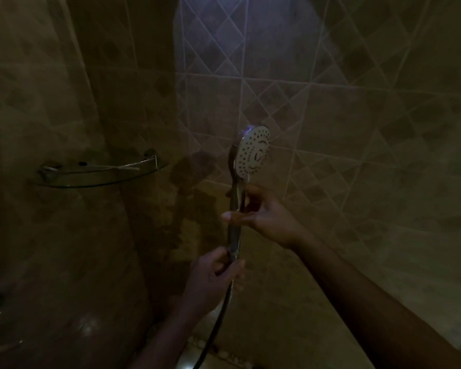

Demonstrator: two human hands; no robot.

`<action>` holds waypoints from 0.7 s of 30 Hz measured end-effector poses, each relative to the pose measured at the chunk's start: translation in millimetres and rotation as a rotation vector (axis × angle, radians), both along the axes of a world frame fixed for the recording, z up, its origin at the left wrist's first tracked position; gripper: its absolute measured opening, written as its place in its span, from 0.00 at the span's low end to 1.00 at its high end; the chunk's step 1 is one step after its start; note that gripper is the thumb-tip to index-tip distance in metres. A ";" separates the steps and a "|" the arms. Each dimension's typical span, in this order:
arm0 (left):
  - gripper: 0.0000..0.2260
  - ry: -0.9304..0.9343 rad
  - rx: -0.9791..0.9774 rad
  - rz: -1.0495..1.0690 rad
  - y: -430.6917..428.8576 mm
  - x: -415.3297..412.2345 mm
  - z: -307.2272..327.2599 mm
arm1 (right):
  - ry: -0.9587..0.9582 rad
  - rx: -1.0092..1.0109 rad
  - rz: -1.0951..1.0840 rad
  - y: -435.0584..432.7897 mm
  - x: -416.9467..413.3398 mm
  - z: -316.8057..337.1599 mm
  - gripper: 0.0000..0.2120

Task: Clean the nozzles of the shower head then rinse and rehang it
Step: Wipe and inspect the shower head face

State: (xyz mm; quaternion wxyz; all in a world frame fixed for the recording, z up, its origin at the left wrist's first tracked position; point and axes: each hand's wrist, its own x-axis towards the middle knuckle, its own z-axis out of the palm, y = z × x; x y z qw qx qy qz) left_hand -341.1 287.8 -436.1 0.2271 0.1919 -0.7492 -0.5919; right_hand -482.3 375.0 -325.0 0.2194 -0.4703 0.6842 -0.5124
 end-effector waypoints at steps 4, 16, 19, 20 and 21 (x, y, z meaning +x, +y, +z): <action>0.06 0.001 0.022 0.012 -2.1 2.0 -2.1 | 0.020 0.003 0.039 -0.9 0.9 -2.7 0.18; 0.02 0.014 0.011 0.036 -0.2 6.5 1.1 | -0.006 -0.069 0.050 -8.6 4.5 -9.7 0.18; 0.02 0.024 0.029 0.040 -1.8 7.1 1.2 | -0.112 -0.072 0.158 -6.8 2.4 -7.8 0.15; 0.02 0.034 0.028 0.040 -2.7 7.5 1.7 | -0.153 -0.068 0.183 -6.0 1.8 -7.2 0.17; 0.03 0.045 0.024 0.041 -3.4 7.7 2.3 | -0.168 -0.068 0.188 -5.8 0.6 -7.7 0.19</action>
